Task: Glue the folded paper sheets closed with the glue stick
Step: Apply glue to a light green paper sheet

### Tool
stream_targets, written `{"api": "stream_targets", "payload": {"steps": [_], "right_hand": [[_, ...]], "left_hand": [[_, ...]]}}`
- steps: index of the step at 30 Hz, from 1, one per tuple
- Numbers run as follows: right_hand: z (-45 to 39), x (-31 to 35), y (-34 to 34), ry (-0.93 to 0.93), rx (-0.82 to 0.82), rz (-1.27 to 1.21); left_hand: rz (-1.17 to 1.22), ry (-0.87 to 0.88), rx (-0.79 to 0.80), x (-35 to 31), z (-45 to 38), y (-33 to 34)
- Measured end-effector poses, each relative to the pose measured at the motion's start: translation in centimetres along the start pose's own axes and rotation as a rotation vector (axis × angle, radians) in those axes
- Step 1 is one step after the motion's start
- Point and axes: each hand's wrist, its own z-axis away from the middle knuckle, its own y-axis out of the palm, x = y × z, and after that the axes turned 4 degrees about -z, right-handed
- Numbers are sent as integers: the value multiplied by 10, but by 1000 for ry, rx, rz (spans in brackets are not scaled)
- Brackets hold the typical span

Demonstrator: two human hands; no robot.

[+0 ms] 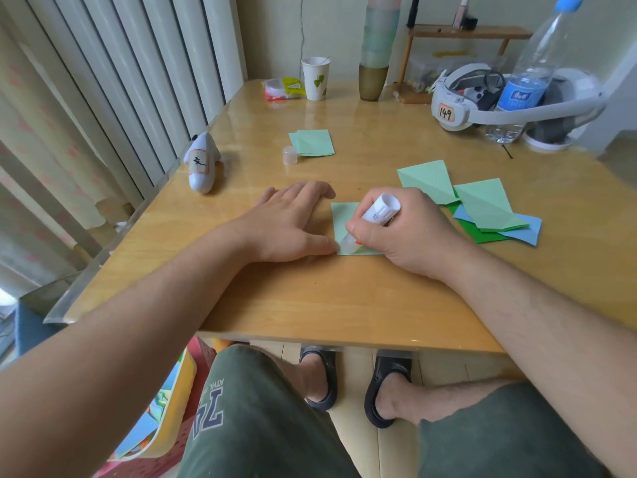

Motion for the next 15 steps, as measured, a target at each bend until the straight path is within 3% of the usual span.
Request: {"api": "stream_targets", "payload": {"steps": [15], "right_hand": [[8,-19,-35,71,-31,47]], "left_hand": [[-26,6,4,1,0,1]]}}
